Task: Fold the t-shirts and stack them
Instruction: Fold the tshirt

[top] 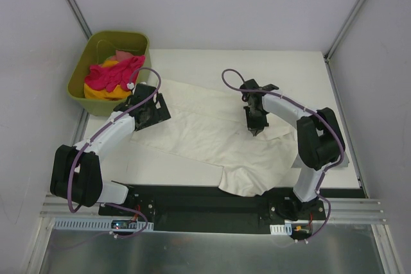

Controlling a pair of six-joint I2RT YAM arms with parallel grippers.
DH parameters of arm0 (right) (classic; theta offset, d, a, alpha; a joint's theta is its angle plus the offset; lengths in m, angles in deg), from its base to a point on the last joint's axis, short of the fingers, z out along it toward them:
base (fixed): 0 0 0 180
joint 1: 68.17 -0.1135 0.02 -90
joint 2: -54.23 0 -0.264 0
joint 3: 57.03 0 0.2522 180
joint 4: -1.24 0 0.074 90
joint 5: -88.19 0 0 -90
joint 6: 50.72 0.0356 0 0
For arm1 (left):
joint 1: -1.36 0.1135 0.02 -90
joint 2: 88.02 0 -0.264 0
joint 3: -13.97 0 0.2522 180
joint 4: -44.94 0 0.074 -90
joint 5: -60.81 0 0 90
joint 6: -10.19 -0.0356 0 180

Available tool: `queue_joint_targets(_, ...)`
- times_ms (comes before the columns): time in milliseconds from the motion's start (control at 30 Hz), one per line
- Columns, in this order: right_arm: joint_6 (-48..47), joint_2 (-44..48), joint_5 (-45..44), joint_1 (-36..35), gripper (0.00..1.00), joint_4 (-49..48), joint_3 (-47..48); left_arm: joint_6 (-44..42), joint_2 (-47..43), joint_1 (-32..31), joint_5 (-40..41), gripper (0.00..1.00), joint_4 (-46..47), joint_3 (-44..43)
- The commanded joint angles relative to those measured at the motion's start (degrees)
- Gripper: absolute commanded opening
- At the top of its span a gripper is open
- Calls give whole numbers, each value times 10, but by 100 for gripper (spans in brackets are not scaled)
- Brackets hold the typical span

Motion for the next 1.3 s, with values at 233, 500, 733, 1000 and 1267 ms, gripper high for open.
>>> queue_joint_targets(233,67,36,169,-1,3,145,78,-1,-1,4,4,99,-17,-22)
queue_joint_targets(500,129,-2,220,-4,3,128,85,-1,-1,5,5,99,-21,-21)
queue_joint_targets(733,162,-27,237,-4,19,106,103,-1,-5,4,4,99,-23,-22)
queue_joint_targets(1000,141,38,129,16,62,129,103,-10,3,4,-21,99,-23,-40)
queue_joint_targets(1267,93,84,0,152,97,153,91,-35,66,-4,-58,99,-21,-119)
